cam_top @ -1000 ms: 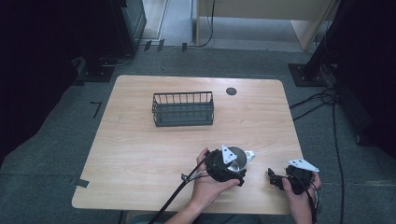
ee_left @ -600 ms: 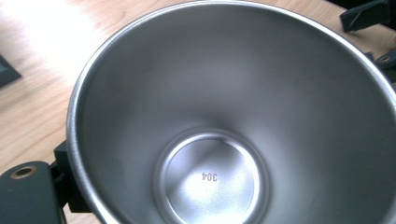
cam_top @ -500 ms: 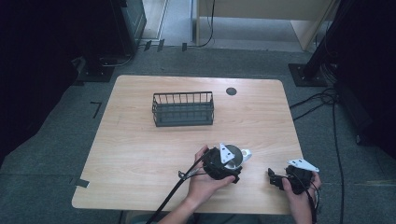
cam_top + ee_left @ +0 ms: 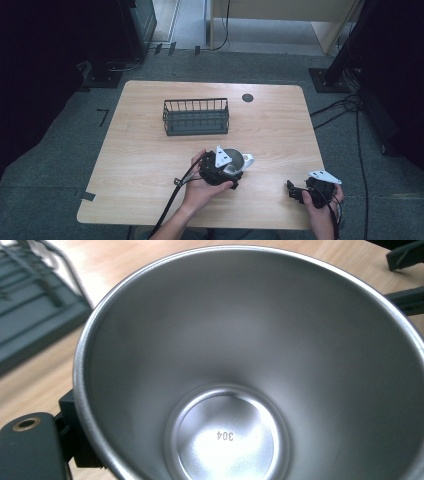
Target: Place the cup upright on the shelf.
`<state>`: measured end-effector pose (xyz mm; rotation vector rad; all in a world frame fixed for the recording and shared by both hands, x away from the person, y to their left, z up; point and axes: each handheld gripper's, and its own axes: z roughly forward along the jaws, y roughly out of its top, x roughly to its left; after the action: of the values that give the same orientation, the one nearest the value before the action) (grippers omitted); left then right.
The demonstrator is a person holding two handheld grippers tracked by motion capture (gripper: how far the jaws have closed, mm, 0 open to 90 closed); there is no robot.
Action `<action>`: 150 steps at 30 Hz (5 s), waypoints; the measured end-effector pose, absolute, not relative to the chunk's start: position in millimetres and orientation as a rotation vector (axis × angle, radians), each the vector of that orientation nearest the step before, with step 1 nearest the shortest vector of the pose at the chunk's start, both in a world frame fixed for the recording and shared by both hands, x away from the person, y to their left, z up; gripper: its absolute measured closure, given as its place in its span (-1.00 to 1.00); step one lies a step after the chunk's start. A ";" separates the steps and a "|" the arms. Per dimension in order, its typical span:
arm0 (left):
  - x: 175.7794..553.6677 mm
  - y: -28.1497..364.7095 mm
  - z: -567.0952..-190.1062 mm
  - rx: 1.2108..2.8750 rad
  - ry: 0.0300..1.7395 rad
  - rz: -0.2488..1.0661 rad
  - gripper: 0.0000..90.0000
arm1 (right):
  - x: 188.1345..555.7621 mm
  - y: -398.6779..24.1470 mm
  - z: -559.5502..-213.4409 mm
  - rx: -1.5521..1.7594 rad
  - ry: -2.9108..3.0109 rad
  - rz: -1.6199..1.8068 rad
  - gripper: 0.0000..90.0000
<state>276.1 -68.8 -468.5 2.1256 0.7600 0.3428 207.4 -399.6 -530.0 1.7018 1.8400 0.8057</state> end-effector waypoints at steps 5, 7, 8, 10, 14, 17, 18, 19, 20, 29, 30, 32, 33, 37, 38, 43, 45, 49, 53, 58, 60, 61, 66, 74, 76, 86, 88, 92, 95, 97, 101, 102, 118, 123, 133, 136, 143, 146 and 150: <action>289.9 -40.4 -455.3 2.080 0.785 0.369 -0.82 | 207.8 -399.7 -529.9 1.701 1.841 0.804 -1.00; 292.2 -36.2 -453.1 2.073 0.791 0.378 -0.82 | 207.8 -399.7 -529.9 1.701 1.841 0.804 -1.00; 294.7 -32.1 -451.0 2.066 0.798 0.377 -0.82 | 207.8 -399.7 -530.0 1.701 1.840 0.804 -1.00; 301.9 -20.4 -444.4 2.048 0.808 0.388 -0.82 | 207.8 -399.6 -529.9 1.702 1.840 0.804 -1.00; 309.7 -10.4 -437.1 2.034 0.822 0.399 -0.82 | 207.8 -399.6 -529.8 1.703 1.840 0.805 -1.00; 321.2 1.5 -426.7 2.015 0.841 0.415 -0.82 | 207.8 -399.5 -529.9 1.704 1.838 0.806 -1.00; 321.2 1.5 -426.7 2.015 0.841 0.415 -0.82 | 207.8 -399.5 -529.9 1.704 1.838 0.806 -1.00; 326.5 6.5 -421.4 2.011 0.846 0.427 -0.82 | 207.8 -399.5 -529.9 1.704 1.838 0.806 -1.00; 329.3 9.0 -418.9 2.008 0.851 0.431 -0.82 | 207.8 -399.5 -529.9 1.705 1.838 0.806 -1.00; 349.8 23.6 -401.1 1.987 0.867 0.456 -0.82 | 207.8 -399.6 -529.9 1.703 1.840 0.806 -1.00; 352.2 24.8 -398.5 1.983 0.870 0.461 -0.82 | 207.8 -399.6 -529.9 1.703 1.839 0.805 -1.00; 357.7 26.6 -393.5 1.972 0.871 0.463 -0.82 | 207.8 -399.6 -529.9 1.703 1.839 0.805 -1.00; 360.4 27.3 -391.1 1.971 0.871 0.467 -0.82 | 207.8 -399.6 -529.9 1.703 1.839 0.804 -1.00; 374.2 29.1 -381.8 1.960 0.858 0.482 -0.82 | 207.8 -399.6 -529.9 1.703 1.840 0.805 -1.00; 377.2 29.0 -380.7 1.964 0.855 0.486 -0.82 | 207.8 -399.6 -529.9 1.703 1.839 0.805 -1.00; 394.5 30.7 -377.3 1.954 0.870 0.476 -0.82 | 207.8 -399.5 -529.9 1.704 1.839 0.806 -1.00; 397.7 30.9 -376.4 1.958 0.869 0.480 -0.82 | 207.8 -399.6 -529.8 1.704 1.839 0.804 -1.00; 410.3 32.4 -372.5 1.957 0.872 0.489 -0.82 | 207.8 -399.6 -529.9 1.703 1.839 0.806 -1.00; 423.5 35.0 -371.1 1.963 0.881 0.493 -0.82 | 207.8 -399.6 -529.9 1.703 1.839 0.806 -1.00; 439.9 37.7 -373.4 1.972 0.896 0.508 -0.82 | 207.8 -399.6 -529.9 1.703 1.839 0.805 -1.00; 444.8 38.9 -375.1 1.972 0.902 0.516 -0.82 | 207.8 -399.6 -529.9 1.703 1.839 0.806 -1.00; 444.8 38.9 -375.1 1.972 0.902 0.516 -0.82 | 207.8 -399.6 -529.9 1.703 1.839 0.806 -1.00; 456.6 40.8 -382.3 1.984 0.909 0.525 -0.82 | 207.8 -399.6 -529.9 1.703 1.839 0.806 -1.00; 469.1 36.1 -403.2 2.061 0.888 0.504 -0.82 | 207.8 -399.6 -529.9 1.703 1.839 0.806 -1.00; 471.7 35.5 -408.3 2.092 0.899 0.502 -0.82 | 207.8 -399.6 -529.9 1.703 1.839 0.806 -1.00; 475.1 36.8 -421.2 2.153 0.906 0.473 -0.83 | 207.8 -399.6 -529.9 1.703 1.839 0.806 -1.00; 475.2 36.9 -424.0 2.169 0.911 0.467 -0.83 | 207.8 -399.6 -529.9 1.703 1.839 0.806 -1.00; 476.1 42.4 -426.3 2.135 0.949 0.423 -0.83 | 207.8 -399.6 -529.9 1.703 1.839 0.806 -1.00; 475.7 42.4 -424.1 2.150 0.983 0.439 -0.94 | 207.8 -399.5 -529.9 1.703 1.838 0.806 -1.00; 475.8 44.6 -421.8 2.135 0.999 0.411 -1.00 | 207.8 -399.6 -529.9 1.703 1.839 0.806 -1.00; 474.0 47.5 -419.0 2.137 1.006 0.398 -1.00 | 207.8 -399.6 -529.9 1.702 1.840 0.806 -1.00; 473.1 49.8 -416.5 2.130 1.010 0.396 -1.00 | 207.8 -399.6 -529.9 1.703 1.839 0.806 -1.00; 468.8 56.1 -397.6 2.035 1.011 0.367 -1.00 | 207.8 -399.6 -529.9 1.703 1.839 0.806 -1.00; 468.1 67.3 -389.8 1.972 1.041 0.351 -1.00 | 207.8 -399.6 -529.9 1.703 1.839 0.806 -1.00; 458.1 87.2 -380.8 1.873 1.054 0.370 -1.00 | 207.8 -399.6 -529.9 1.703 1.839 0.806 -1.00; 448.6 96.0 -377.7 1.851 1.050 0.397 -1.00 | 207.8 -399.6 -529.9 1.703 1.839 0.805 -1.00; 425.5 114.4 -378.7 1.807 1.069 0.410 -1.00 | 207.8 -399.5 -529.9 1.703 1.839 0.805 -1.00; 415.7 119.2 -381.0 1.801 1.077 0.428 -1.00 | 207.8 -399.5 -529.9 1.704 1.839 0.805 -1.00; 403.2 125.7 -381.2 1.797 1.067 0.455 -1.00 | 207.8 -399.5 -529.9 1.704 1.839 0.805 -1.00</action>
<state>403.2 125.7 -381.2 1.7966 1.0674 0.4550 207.8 -399.5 -529.9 1.7041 1.8388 0.8048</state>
